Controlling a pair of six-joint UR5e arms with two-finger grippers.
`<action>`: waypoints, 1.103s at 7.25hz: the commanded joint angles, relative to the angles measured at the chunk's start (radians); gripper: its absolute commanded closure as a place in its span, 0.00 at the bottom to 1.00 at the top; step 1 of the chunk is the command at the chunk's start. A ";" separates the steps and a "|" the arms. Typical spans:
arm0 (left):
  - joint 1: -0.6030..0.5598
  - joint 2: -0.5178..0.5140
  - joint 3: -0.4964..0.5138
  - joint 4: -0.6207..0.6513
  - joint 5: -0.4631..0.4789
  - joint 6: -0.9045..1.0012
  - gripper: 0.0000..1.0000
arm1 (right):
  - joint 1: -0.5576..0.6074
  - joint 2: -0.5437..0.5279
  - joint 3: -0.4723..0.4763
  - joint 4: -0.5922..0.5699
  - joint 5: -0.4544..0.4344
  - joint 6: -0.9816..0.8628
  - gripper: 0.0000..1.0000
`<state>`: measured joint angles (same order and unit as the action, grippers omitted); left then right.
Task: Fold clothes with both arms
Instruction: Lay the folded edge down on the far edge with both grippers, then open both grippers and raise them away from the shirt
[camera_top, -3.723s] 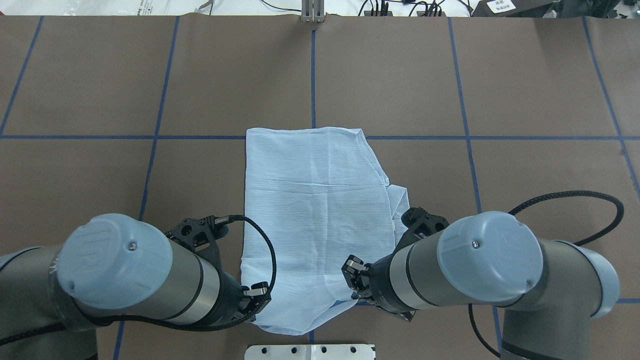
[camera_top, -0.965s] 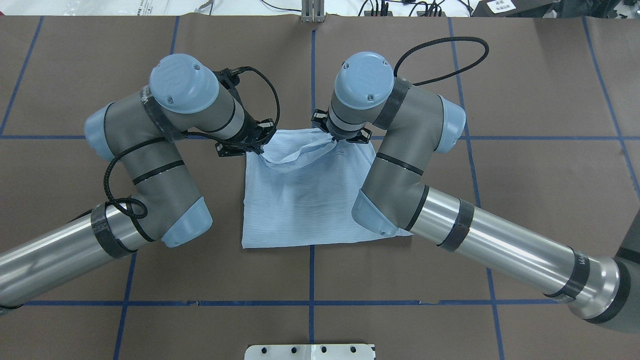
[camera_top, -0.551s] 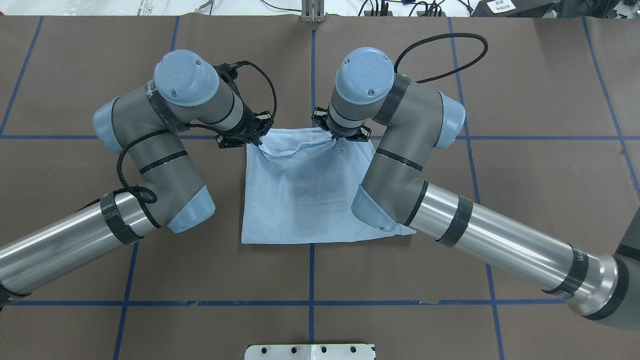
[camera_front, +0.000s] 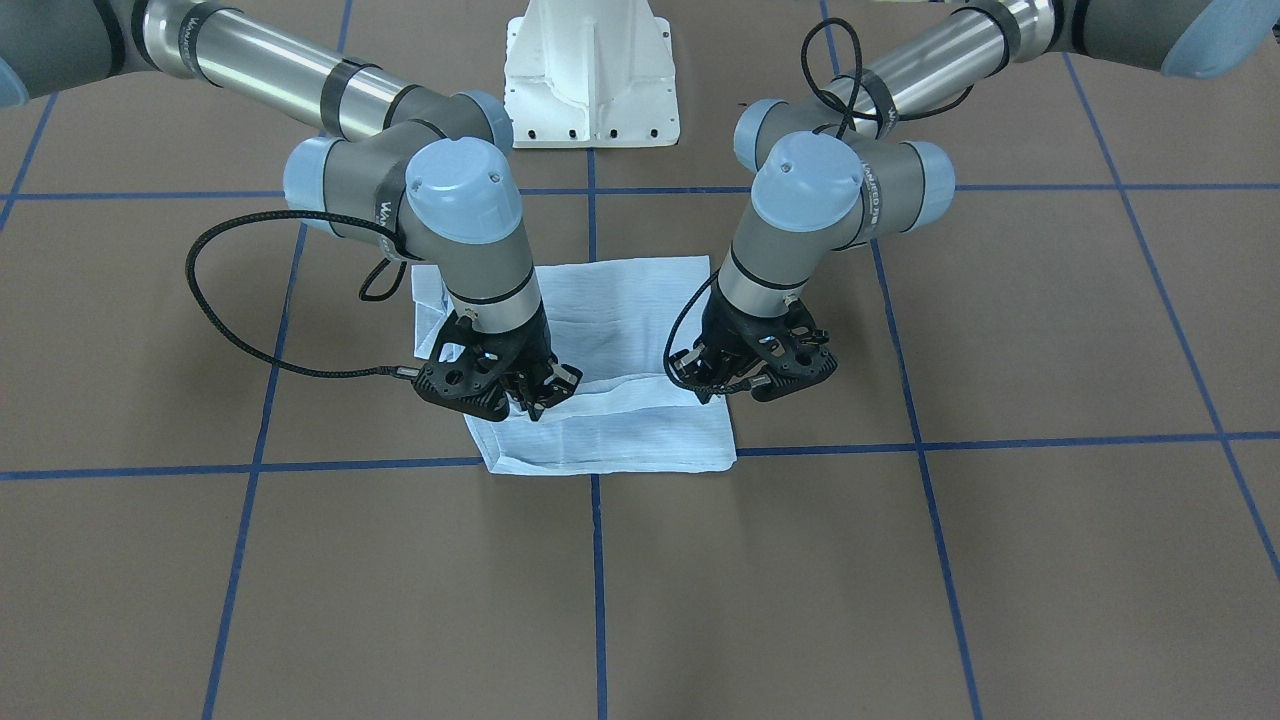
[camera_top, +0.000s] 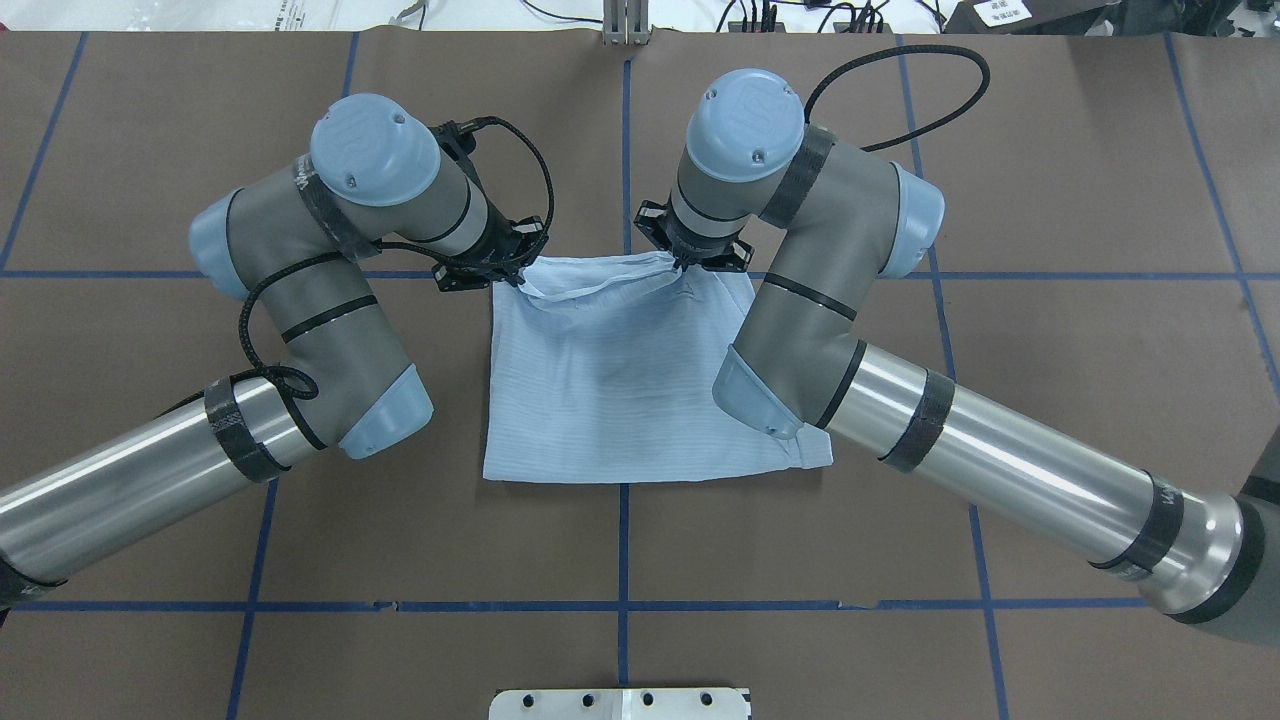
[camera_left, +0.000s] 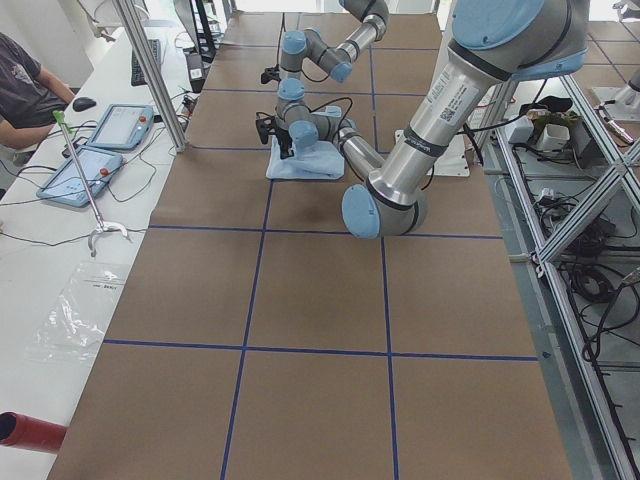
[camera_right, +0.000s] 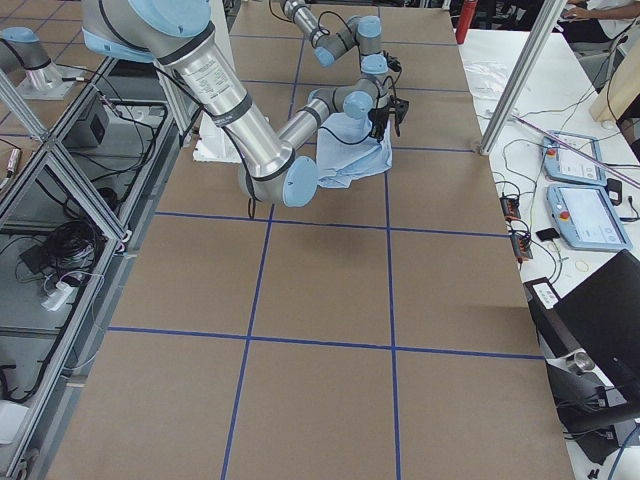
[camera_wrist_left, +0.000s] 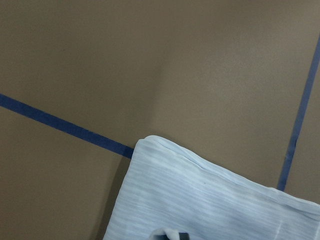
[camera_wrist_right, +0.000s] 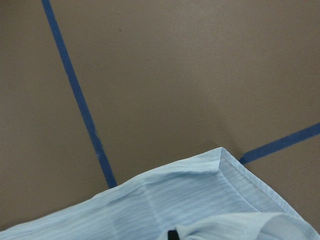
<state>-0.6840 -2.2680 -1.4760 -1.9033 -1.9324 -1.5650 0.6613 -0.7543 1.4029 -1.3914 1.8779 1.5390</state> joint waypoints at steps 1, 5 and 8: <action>0.000 -0.004 -0.001 0.001 0.001 -0.001 0.10 | 0.003 0.007 -0.005 0.002 0.009 0.004 0.00; -0.027 -0.004 -0.003 0.010 -0.002 0.008 0.01 | 0.004 0.007 0.001 0.009 0.009 -0.003 0.00; -0.106 0.098 -0.090 0.016 -0.002 0.236 0.00 | 0.107 -0.074 0.105 -0.061 0.032 -0.217 0.00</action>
<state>-0.7593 -2.2305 -1.5107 -1.8881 -1.9362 -1.4343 0.7189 -0.7802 1.4574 -1.4074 1.8993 1.4479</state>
